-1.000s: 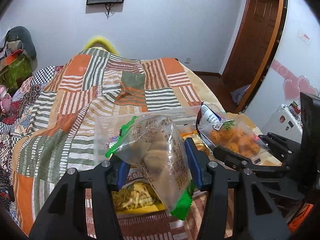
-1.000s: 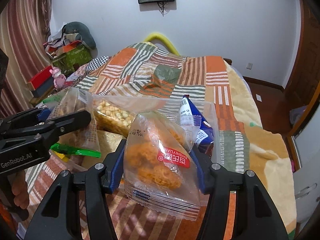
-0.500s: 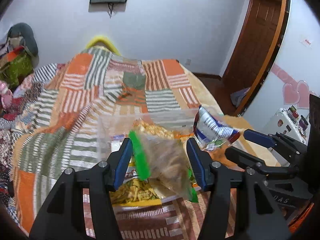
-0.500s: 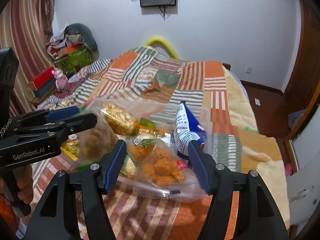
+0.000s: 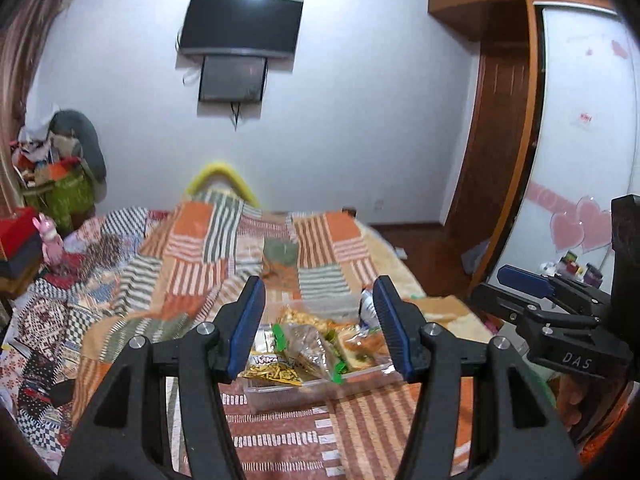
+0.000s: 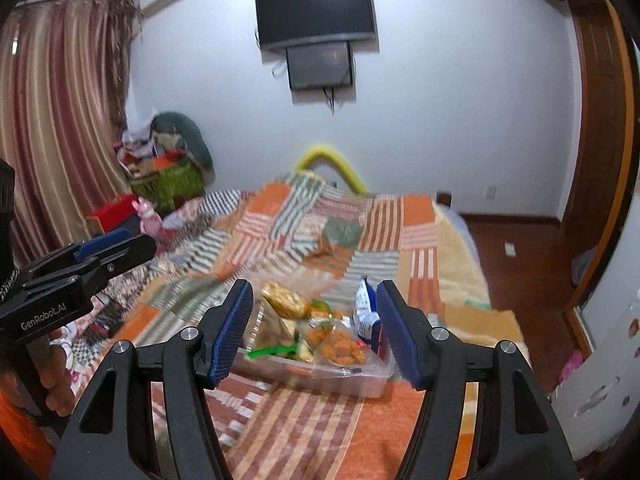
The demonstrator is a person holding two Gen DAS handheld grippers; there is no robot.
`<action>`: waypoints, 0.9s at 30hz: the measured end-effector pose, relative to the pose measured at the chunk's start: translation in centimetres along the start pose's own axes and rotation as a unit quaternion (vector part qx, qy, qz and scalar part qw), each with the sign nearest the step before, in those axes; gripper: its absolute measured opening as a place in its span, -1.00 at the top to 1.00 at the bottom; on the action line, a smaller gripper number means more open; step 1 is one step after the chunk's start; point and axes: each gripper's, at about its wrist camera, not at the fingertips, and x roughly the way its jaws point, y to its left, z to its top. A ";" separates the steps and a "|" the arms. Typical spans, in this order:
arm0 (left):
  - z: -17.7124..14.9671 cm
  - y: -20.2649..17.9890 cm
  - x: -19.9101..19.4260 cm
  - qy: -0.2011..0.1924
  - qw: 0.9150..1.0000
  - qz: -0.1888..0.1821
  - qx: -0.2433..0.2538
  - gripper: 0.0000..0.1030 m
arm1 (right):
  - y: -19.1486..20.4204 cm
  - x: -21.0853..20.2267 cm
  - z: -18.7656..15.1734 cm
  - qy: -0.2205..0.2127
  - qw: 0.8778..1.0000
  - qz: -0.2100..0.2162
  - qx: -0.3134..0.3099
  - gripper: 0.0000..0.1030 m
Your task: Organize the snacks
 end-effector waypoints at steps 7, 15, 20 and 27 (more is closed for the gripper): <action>0.0 -1.8 -6.2 -0.049 0.999 0.005 0.011 -0.29 | 1.2 -5.3 0.1 -0.057 0.998 0.012 0.003 -0.33; -1.2 -3.5 -9.6 -0.079 0.996 0.018 0.023 -0.75 | 2.3 -8.0 -1.0 -0.095 0.995 -0.001 -0.002 -0.79; -1.8 -3.8 -10.4 -0.088 0.995 0.027 0.026 -0.96 | 3.1 -8.5 -1.5 -0.111 0.993 -0.023 -0.012 -1.00; -2.5 -3.7 -11.3 -0.094 0.995 0.030 0.024 -0.99 | 3.1 -8.9 -1.9 -0.107 0.994 -0.023 -0.006 -1.00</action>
